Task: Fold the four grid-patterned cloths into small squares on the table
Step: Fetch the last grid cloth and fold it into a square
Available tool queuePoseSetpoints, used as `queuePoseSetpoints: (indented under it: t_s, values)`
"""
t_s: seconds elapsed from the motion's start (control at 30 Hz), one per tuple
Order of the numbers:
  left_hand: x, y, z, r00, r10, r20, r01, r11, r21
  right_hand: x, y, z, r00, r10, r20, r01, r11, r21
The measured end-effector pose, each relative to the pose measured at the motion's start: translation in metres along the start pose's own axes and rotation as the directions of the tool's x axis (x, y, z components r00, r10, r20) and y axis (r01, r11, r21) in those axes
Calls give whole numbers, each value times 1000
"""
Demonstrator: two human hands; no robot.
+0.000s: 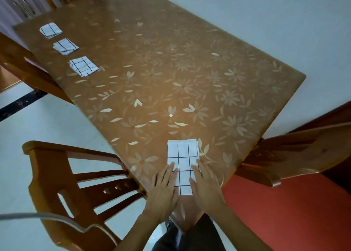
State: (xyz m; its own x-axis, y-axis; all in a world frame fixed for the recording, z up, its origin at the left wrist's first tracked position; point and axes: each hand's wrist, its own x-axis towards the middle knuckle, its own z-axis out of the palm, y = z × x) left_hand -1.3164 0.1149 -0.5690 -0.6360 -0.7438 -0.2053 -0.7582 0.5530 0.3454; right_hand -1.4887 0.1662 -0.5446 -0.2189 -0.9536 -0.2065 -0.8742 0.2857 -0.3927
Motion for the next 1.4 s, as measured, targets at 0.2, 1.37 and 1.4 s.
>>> queuePoseSetpoints:
  t_s: [0.2,1.37,1.4]
  values:
    - [36,12,-44,907,-404,-115,377,904,-202,42,-19,-26,900,431,56,-420,829,368]
    - [46,-22,-70,952,-284,119,265,561,-784,44,29,-30,945,300,127,-320,778,540]
    - [45,-22,-69,960,-268,87,235,593,-770,44,34,-26,955,272,118,-291,788,543]
